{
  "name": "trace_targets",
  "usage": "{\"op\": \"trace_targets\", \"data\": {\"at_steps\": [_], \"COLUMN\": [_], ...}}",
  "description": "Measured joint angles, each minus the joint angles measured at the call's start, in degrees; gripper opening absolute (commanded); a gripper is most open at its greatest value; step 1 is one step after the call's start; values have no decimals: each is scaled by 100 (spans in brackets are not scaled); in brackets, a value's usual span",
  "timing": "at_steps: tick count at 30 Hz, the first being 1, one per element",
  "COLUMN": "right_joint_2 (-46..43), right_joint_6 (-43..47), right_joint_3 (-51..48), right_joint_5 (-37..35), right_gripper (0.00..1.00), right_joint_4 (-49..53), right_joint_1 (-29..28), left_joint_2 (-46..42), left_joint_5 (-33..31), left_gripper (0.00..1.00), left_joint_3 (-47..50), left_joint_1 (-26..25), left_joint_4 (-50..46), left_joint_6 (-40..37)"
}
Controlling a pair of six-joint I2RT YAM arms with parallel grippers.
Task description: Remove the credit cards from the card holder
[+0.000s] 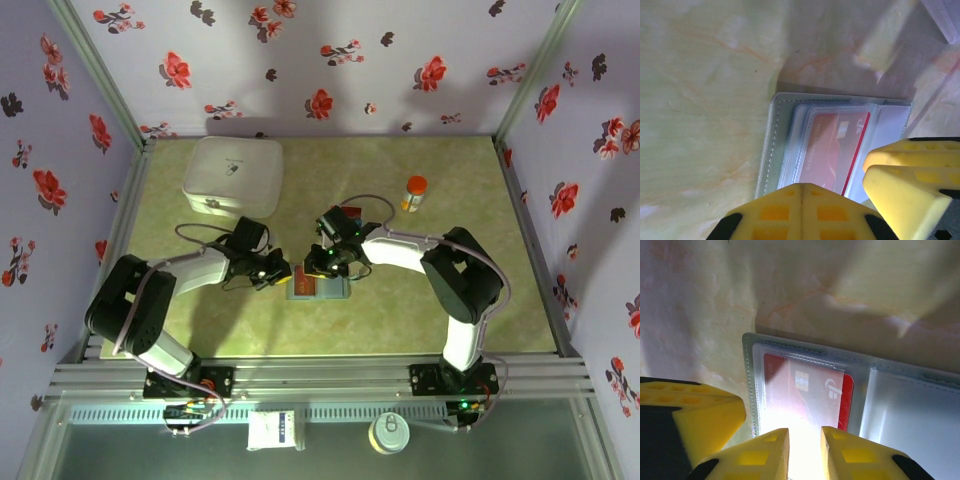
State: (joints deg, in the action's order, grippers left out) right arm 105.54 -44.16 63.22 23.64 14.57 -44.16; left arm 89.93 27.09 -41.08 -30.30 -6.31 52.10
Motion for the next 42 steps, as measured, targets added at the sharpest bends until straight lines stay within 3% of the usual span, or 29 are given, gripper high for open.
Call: {"op": "trace_targets", "data": {"at_steps": [42], "right_joint_2": [2], "right_joint_6": [-109], "right_joint_3": [-221], "right_joint_5": [-4], "right_gripper": [26], "right_joint_4": [-109], "right_joint_1": [-11], "left_joint_2": [264], "left_joint_5": [225], "left_gripper": [0], "left_joint_3": [114], "left_joint_1": [-7], "left_joint_4": [433], "left_joint_6": [0]}}
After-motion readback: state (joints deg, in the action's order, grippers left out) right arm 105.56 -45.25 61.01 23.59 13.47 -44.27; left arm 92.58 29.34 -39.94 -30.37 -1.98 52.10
